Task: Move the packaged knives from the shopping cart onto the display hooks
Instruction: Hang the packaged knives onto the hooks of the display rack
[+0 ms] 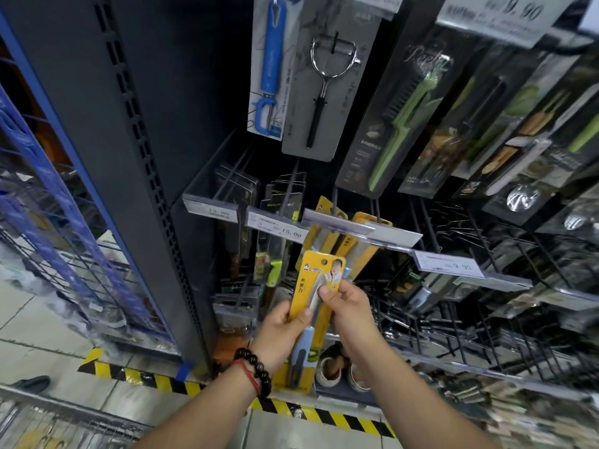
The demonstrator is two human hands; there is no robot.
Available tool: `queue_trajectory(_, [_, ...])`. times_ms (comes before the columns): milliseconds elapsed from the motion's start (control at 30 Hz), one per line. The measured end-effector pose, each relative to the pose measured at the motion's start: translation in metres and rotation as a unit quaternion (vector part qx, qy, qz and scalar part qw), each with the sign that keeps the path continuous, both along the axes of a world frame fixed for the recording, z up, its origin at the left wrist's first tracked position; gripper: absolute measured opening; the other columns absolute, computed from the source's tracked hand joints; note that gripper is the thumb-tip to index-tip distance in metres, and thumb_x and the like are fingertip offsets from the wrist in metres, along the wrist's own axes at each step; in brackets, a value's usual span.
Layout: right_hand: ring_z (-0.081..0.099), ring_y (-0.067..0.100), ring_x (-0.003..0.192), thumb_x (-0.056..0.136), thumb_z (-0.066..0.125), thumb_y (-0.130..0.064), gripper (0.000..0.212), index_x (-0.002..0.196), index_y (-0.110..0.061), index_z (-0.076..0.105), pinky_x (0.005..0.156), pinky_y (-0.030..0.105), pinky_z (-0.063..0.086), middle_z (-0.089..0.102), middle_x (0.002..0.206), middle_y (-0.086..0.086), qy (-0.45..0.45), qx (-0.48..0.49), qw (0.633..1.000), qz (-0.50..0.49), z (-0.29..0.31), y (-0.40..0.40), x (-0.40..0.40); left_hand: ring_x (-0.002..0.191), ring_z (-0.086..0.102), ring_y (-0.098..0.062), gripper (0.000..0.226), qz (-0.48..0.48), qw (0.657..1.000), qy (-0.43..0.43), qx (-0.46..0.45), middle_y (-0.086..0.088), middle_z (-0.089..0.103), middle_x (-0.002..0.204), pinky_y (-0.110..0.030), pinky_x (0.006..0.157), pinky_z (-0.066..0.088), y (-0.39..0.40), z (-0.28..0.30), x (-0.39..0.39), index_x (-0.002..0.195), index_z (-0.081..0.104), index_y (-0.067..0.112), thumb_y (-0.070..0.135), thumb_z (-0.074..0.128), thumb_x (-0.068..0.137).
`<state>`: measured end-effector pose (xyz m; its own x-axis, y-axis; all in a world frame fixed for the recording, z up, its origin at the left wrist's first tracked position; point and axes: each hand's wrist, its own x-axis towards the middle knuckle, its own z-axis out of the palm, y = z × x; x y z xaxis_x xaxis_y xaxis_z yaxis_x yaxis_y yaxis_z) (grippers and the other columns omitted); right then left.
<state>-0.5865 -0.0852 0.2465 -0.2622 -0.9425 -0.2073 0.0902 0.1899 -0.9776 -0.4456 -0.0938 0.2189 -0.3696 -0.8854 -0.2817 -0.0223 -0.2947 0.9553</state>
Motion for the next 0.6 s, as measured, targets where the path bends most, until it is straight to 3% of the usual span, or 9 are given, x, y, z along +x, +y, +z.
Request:
queue_trajectory(67, [0.063, 0.045, 0.1, 0.084, 0.065, -0.026, 0.025, 0.099, -0.007, 0.069, 0.095, 0.059, 0.047, 0.07, 0.104, 0.023, 0.02, 0.012, 0.999, -0.031, -0.002, -0.008, -0.004, 0.1, 0.061, -0.004, 0.017, 0.01, 1.0, -0.001, 0.004, 0.008, 0.065, 0.109, -0.017, 0.083, 0.049, -0.002, 0.001, 0.001, 0.109, 0.056, 0.026, 0.018, 0.059, 0.095])
queue_trajectory(133, [0.063, 0.041, 0.103, 0.091, 0.062, -0.022, 0.013, 0.097, -0.013, 0.069, 0.099, 0.06, 0.044, 0.07, 0.106, 0.018, 0.035, 0.02, 0.998, -0.042, -0.002, -0.018, -0.006, 0.11, 0.056, -0.005, 0.029, 0.017, 1.0, -0.024, 0.006, 0.007, 0.059, 0.12, -0.025, 0.096, 0.046, -0.004, -0.004, 0.007, 0.118, 0.05, 0.028, 0.02, 0.062, 0.093])
queue_trajectory(233, [0.064, 0.031, 0.105, 0.097, 0.055, -0.016, 0.014, 0.102, -0.013, 0.067, 0.099, 0.051, 0.046, 0.071, 0.106, 0.01, 0.048, 0.018, 0.997, -0.05, 0.005, -0.032, -0.005, 0.121, 0.045, -0.009, 0.051, 0.002, 0.995, -0.102, 0.002, 0.01, 0.047, 0.128, -0.028, 0.102, 0.037, -0.003, -0.019, 0.021, 0.137, 0.042, 0.025, 0.027, 0.064, 0.091])
queue_trajectory(333, [0.063, 0.022, 0.103, 0.099, 0.051, -0.011, 0.017, 0.108, -0.009, 0.065, 0.092, 0.035, 0.048, 0.07, 0.108, 0.005, 0.048, 0.004, 0.998, -0.047, 0.013, -0.043, -0.002, 0.13, 0.042, -0.013, 0.063, 0.003, 0.982, -0.187, -0.005, 0.008, 0.045, 0.136, -0.029, 0.104, 0.036, -0.002, -0.04, 0.038, 0.143, 0.038, 0.023, 0.033, 0.067, 0.088])
queue_trajectory(433, [0.061, 0.014, 0.098, 0.099, 0.05, -0.011, 0.016, 0.11, -0.009, 0.062, 0.086, 0.027, 0.045, 0.068, 0.105, 0.0, 0.049, -0.003, 0.998, -0.044, 0.014, -0.05, 0.001, 0.132, 0.042, -0.015, 0.065, 0.012, 0.98, -0.196, 0.006, 0.003, 0.045, 0.144, -0.032, 0.106, 0.038, -0.001, -0.05, 0.053, 0.143, 0.038, 0.024, 0.033, 0.068, 0.087])
queue_trajectory(500, [0.061, 0.015, 0.099, 0.099, 0.05, -0.011, 0.017, 0.112, -0.007, 0.061, 0.092, 0.031, 0.045, 0.067, 0.104, 0.0, 0.047, -0.009, 0.998, -0.046, 0.013, -0.052, 0.001, 0.131, 0.043, -0.014, 0.063, 0.021, 0.98, -0.2, -0.01, 0.004, 0.046, 0.143, -0.032, 0.105, 0.039, 0.0, -0.047, 0.056, 0.142, 0.039, 0.028, 0.033, 0.068, 0.087])
queue_trajectory(600, [0.06, 0.018, 0.094, 0.099, 0.05, -0.011, 0.012, 0.101, -0.011, 0.062, 0.09, 0.036, 0.045, 0.065, 0.094, -0.001, 0.044, -0.02, 0.998, -0.051, 0.011, -0.053, 0.0, 0.129, 0.044, -0.012, 0.058, 0.078, 0.968, -0.214, -0.109, 0.011, 0.044, 0.137, -0.034, 0.107, 0.04, -0.007, -0.023, 0.058, 0.137, 0.042, 0.033, 0.029, 0.068, 0.086])
